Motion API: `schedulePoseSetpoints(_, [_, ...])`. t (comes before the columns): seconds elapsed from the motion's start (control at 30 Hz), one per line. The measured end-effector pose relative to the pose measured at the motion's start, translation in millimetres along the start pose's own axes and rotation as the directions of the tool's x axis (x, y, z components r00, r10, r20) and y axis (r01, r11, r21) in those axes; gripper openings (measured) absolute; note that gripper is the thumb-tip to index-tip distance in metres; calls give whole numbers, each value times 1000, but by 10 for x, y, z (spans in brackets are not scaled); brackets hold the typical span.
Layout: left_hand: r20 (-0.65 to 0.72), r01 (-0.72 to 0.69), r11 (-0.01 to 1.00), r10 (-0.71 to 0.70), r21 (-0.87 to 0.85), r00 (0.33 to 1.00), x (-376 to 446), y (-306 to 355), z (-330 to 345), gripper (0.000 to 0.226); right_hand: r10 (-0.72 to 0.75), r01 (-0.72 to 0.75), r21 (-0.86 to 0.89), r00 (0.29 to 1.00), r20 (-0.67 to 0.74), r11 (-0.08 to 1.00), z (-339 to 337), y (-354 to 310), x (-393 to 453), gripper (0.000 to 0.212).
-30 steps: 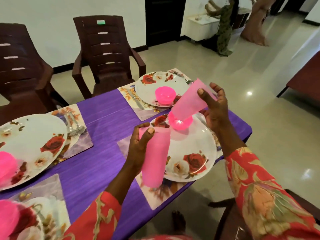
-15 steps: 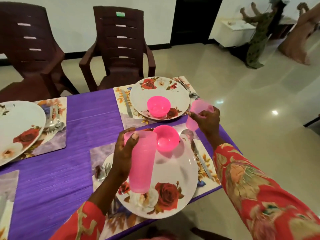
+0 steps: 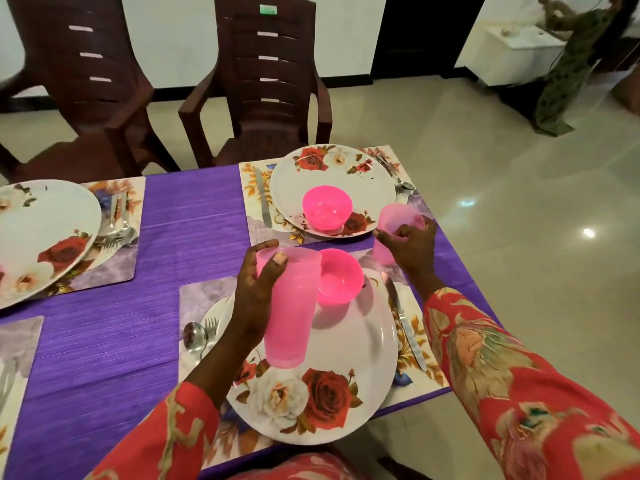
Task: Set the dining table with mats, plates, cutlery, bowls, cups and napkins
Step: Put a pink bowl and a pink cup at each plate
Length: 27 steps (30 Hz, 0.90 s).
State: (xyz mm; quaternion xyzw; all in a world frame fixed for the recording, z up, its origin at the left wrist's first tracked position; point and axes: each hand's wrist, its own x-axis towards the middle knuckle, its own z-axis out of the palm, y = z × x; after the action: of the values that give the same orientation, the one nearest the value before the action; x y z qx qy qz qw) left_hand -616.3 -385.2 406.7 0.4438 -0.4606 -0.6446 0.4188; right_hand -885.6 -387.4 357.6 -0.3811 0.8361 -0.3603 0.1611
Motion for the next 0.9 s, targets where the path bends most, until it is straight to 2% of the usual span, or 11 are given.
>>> schedulePoseSetpoints(0.27, [-7, 5, 1000, -5, -14, 1000, -25, -7, 71, 67, -27, 28, -35, 999, 43, 999, -60, 12, -41, 33])
schedulePoseSetpoints(0.43, [-4, 0, 1000, 0, -18, 1000, -63, -18, 31, 60, -15, 19, -51, 997, 81, 999, -135, 32, -17, 33])
schedulePoseSetpoints(0.73, [-19, 6, 1000, -6, -11, 1000, -118, 2, -5, 71, 19, -15, -46, 996, 91, 999, -150, -12, -52, 32])
schedulePoseSetpoints(0.9, [-24, 14, 1000, -14, -22, 1000, -150, -6, -21, 66, 27, -25, -31, 997, 66, 999, -132, -89, -121, 34])
